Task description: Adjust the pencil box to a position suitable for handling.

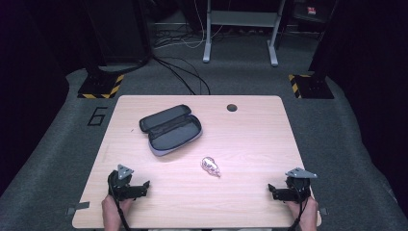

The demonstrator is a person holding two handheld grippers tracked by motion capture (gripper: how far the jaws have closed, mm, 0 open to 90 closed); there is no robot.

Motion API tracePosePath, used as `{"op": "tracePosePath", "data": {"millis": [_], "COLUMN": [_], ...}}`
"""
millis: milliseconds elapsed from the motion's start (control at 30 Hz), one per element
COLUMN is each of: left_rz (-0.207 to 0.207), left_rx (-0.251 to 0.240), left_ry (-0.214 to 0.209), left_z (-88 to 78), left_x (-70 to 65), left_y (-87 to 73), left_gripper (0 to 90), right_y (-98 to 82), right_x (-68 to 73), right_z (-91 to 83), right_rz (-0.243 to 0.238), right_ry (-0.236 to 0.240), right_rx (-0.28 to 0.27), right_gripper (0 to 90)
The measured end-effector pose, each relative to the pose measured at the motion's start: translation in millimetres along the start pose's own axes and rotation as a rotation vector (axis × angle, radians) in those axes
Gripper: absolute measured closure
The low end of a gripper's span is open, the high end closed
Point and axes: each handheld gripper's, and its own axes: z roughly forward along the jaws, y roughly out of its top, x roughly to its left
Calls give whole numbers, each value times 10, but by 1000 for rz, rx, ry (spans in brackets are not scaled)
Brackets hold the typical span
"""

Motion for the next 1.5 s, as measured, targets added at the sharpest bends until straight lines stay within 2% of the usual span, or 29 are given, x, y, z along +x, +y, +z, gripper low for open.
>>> {"op": "tracePosePath", "data": {"millis": [433,500,533,600,700,800,867,1167,1233,1400,1500], "left_rz": [0,1,1,0,1,2,1,1,1,1,1], "left_rx": [-1,0,-1,-1,0,0,0,0,0,-1,0], "left_ry": [-1,-1,0,-1,-1,0,0,0,0,0,0], "left_z": [1,1,1,1,1,0,0,0,0,1,1], "left_x": [2,2,2,2,2,2,2,2,2,2,2], "left_y": [1,1,1,1,1,1,1,1,1,1,1], "left_gripper": [23,23,24,23,24,24,24,24,24,24,24], "right_y": [16,30,25,33,42,80,127,270,312,407,445], "right_x": [3,17,11,18,33,104,175,341,380,493,542], "right_z": [1,-4,-11,-24,-30,-42,-47,-66,-63,-52,-46], "right_rz": [14,21,7,29,29,18,-7,-32,-55,-71,-84], "right_ry": [-2,-17,-13,-2,13,22,33,67,78,109,122], "right_rx": [10,12,4,2,-16,-19,-21,-37,-44,-61,-54], "right_gripper": [0,0,0,0,0,0,0,1,1,1,1]}}
